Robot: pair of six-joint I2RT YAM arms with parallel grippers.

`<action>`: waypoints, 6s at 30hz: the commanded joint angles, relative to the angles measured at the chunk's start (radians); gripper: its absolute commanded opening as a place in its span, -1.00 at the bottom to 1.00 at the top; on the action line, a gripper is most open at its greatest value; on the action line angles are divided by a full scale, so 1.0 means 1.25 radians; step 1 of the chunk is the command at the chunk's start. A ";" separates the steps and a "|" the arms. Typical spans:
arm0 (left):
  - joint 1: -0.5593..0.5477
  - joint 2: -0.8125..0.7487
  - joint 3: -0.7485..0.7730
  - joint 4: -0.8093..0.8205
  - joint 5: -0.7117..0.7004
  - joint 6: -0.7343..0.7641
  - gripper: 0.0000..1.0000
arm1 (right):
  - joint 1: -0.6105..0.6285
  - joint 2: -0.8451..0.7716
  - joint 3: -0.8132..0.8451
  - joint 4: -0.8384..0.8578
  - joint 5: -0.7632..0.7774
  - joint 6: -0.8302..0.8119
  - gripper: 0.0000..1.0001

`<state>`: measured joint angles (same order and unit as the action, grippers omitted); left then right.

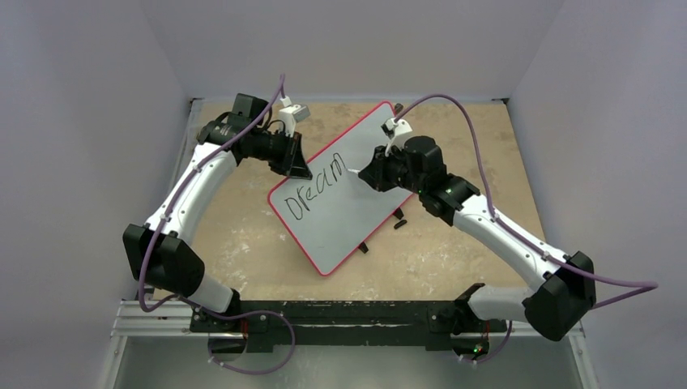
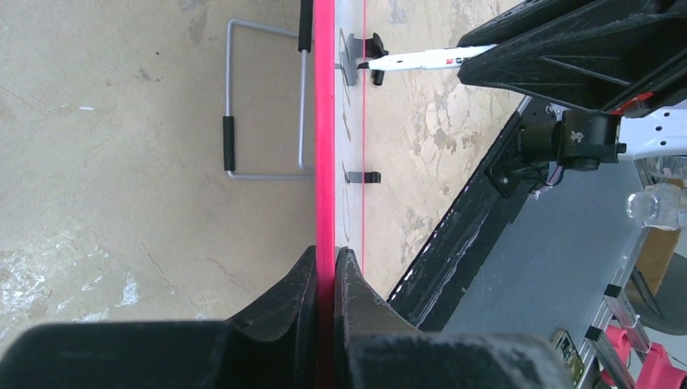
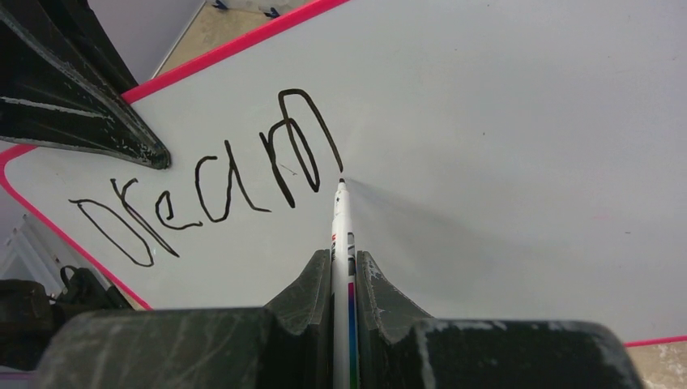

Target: Write a sentence on the whiteboard

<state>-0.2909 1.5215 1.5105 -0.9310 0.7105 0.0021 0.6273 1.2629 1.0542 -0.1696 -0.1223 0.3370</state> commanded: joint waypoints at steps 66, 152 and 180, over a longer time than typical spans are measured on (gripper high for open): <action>-0.018 -0.023 -0.012 0.022 -0.073 0.065 -1.00 | -0.059 0.056 0.082 0.104 -0.072 -0.012 -1.00; -0.020 -0.024 -0.007 0.025 -0.091 0.054 -1.00 | -0.046 -0.163 -0.088 0.064 -0.149 0.032 -1.00; -0.034 -0.044 -0.076 0.073 -0.257 0.006 -1.00 | 0.272 -0.171 -0.231 0.126 -0.075 0.038 -1.00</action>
<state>-0.3222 1.4597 1.4563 -0.8833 0.6048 -0.0631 0.9627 1.0367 0.7731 -0.0937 -0.2501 0.4076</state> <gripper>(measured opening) 0.046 0.085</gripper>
